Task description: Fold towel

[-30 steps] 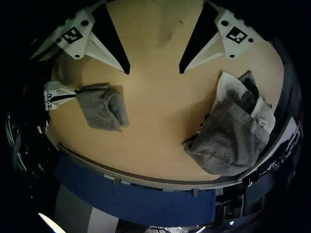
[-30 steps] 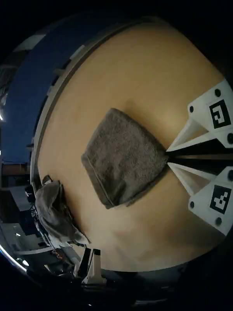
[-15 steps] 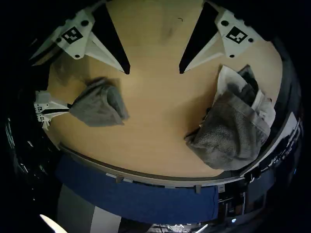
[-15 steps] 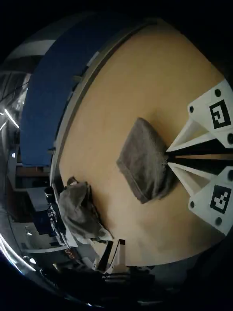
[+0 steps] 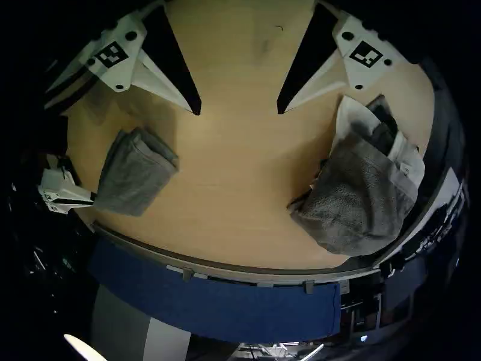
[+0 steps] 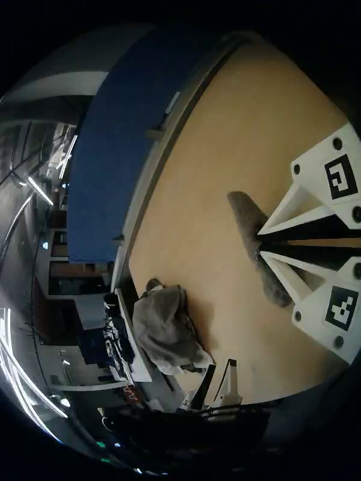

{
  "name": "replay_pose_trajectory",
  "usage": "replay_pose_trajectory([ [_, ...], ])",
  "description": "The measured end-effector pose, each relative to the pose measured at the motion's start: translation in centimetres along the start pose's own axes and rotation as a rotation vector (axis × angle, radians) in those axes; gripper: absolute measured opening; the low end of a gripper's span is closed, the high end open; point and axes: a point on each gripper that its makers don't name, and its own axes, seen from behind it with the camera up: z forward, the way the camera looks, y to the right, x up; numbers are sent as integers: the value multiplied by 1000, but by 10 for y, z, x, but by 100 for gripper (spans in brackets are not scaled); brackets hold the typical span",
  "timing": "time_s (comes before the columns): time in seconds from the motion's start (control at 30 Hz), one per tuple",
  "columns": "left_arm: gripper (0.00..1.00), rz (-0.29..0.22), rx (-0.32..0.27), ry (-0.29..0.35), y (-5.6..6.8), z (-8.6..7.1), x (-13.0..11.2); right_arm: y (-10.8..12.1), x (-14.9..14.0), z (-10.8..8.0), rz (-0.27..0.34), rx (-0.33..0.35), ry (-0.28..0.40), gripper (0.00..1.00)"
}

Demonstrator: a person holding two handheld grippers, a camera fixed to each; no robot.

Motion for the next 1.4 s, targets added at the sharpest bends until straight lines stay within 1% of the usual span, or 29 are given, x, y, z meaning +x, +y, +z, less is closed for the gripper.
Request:
replay_pose_trajectory([
  [0.3,94,0,1,5,0,-3,4,6,19,-12,16,-17,46,3],
  [0.57,94,2,0,8,2,-6,6,16,26,-21,34,-36,67,3],
  [0.77,94,10,-4,8,5,-5,9,26,27,-29,42,-57,74,3],
  [1.07,94,19,-10,8,13,-4,11,51,24,-47,61,-102,81,3],
  [1.4,94,24,-11,6,22,-2,12,86,13,-73,82,-156,83,3],
])
